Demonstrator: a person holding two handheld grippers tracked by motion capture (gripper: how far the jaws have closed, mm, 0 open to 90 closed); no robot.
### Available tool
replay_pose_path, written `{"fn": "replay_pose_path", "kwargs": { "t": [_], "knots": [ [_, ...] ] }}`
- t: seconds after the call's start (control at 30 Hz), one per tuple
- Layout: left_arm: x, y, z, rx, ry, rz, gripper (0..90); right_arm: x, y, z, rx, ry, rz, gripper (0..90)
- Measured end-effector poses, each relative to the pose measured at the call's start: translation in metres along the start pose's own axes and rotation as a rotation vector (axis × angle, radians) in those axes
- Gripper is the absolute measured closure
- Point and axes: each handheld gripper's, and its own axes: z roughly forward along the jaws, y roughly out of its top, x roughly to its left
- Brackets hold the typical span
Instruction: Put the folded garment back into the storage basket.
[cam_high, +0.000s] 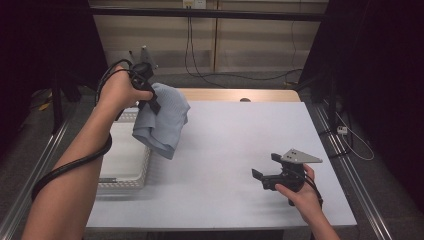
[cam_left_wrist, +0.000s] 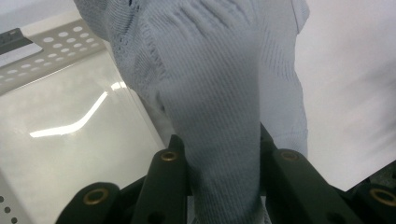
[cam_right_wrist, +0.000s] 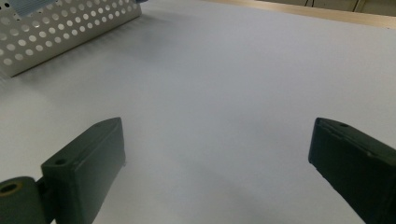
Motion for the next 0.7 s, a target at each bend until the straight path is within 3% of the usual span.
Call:
{"fn": "replay_pose_path", "kwargs": {
  "t": [0.7],
  "knots": [
    [0.004,0.015,-0.024,-0.046,0.032,0.009,74.7,-0.002,0.000,0.000,-0.003,-0.001,0.004,3.7]
  ]
}}
